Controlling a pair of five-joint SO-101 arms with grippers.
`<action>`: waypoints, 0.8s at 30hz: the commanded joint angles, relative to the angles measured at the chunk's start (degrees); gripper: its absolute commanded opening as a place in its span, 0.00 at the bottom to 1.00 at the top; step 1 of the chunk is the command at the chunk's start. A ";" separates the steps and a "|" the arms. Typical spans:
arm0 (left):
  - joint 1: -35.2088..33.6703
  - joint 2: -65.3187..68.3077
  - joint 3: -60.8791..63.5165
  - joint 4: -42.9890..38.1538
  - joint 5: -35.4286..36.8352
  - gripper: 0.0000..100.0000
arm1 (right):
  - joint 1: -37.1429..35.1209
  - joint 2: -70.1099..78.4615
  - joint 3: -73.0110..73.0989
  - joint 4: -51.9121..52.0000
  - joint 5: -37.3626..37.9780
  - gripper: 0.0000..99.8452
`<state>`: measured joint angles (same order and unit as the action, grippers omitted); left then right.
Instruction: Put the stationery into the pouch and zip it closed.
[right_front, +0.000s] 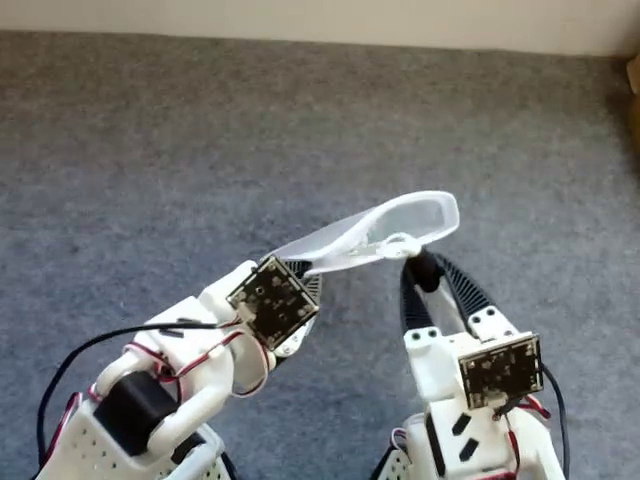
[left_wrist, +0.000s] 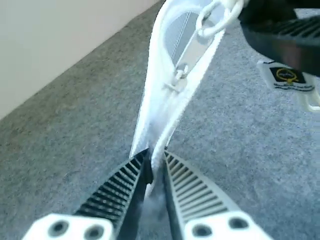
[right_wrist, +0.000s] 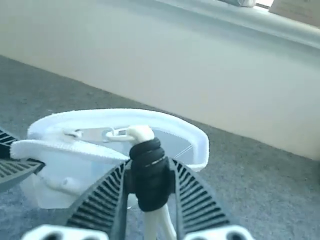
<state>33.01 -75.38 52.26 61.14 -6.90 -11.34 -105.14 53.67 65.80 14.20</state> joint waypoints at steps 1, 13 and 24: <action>-3.74 -4.35 -0.92 1.85 0.88 0.01 | 4.97 0.40 2.86 -6.20 2.46 0.00; -4.26 -9.63 3.12 1.85 0.53 0.01 | 2.86 0.04 7.69 -8.92 2.81 0.00; -1.27 -9.71 2.24 2.20 -2.46 0.18 | -6.99 0.22 8.13 -8.92 2.90 0.00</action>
<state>30.64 -84.53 55.78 62.90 -8.66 -17.05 -105.23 61.85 58.42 16.40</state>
